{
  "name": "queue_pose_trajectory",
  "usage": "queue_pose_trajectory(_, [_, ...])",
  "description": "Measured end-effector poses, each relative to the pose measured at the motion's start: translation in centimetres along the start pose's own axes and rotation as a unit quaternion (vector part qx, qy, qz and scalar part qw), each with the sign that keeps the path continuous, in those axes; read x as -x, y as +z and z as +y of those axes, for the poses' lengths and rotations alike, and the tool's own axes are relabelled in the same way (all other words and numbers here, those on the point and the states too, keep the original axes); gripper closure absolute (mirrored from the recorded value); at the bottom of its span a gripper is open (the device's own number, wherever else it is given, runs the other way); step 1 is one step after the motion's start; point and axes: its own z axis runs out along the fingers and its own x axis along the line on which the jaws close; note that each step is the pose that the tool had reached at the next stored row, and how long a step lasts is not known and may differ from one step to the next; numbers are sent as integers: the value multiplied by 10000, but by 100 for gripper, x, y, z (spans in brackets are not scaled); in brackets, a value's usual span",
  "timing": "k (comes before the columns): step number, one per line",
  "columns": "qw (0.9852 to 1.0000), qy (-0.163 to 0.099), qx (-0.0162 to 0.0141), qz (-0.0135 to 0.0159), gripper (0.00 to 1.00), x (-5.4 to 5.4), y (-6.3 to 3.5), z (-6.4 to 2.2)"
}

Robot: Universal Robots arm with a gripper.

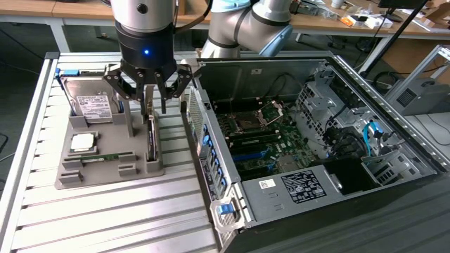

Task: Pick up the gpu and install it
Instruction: 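Pick up the gpu and move the gpu toward the slot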

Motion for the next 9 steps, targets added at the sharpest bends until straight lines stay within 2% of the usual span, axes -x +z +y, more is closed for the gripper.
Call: queue_pose_trajectory(9, [10000,0,0,0,58,-1,31,-1])
